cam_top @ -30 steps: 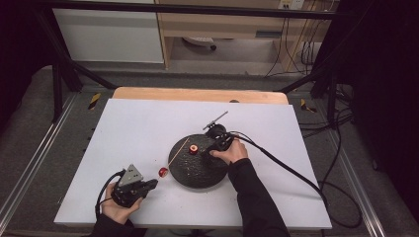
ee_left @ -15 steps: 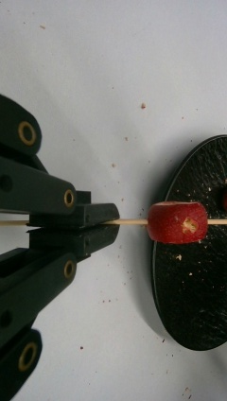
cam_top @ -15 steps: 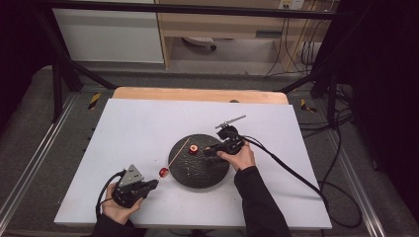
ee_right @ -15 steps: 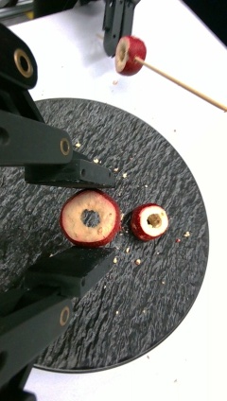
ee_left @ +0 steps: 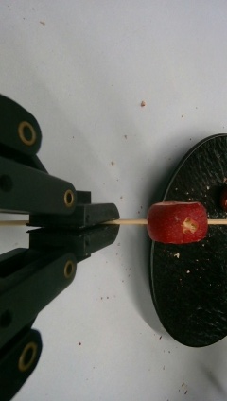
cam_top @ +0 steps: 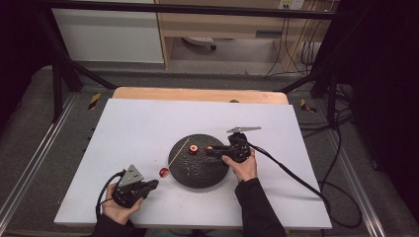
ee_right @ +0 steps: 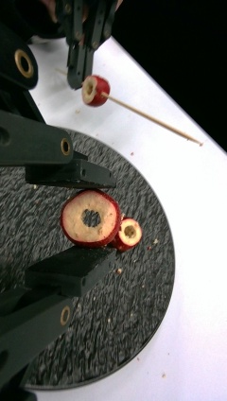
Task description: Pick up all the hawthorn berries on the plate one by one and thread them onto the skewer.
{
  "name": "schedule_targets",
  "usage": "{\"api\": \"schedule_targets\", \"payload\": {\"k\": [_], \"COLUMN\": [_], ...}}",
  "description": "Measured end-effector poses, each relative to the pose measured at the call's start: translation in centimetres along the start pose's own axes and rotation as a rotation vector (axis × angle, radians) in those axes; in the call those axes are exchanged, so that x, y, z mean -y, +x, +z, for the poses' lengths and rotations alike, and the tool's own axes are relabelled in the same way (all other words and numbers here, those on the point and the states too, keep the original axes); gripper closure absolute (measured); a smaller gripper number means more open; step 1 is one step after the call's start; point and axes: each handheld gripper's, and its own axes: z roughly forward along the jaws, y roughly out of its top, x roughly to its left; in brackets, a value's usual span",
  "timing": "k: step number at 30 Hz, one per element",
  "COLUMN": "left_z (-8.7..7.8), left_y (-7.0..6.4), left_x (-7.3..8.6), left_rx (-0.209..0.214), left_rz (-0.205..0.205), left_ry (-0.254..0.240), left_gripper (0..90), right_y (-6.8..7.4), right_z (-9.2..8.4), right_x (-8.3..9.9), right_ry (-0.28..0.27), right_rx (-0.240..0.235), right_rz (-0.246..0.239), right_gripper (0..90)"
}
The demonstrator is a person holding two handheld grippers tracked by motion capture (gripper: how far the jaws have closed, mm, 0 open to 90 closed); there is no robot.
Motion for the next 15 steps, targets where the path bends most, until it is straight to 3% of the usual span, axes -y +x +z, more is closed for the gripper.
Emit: {"api": "schedule_targets", "payload": {"k": [15], "left_z": [0.0], "left_y": [-0.1], "left_x": [0.1], "left_rx": [0.009], "left_rz": [-0.014], "left_ry": [-0.011], "left_gripper": [88.3], "right_y": [0.9], "right_z": [-0.1], "right_x": [1.6], "right_ry": [-0.190], "right_rx": [-0.056], "right_rz": [0.056], "right_gripper": [61.0]}}
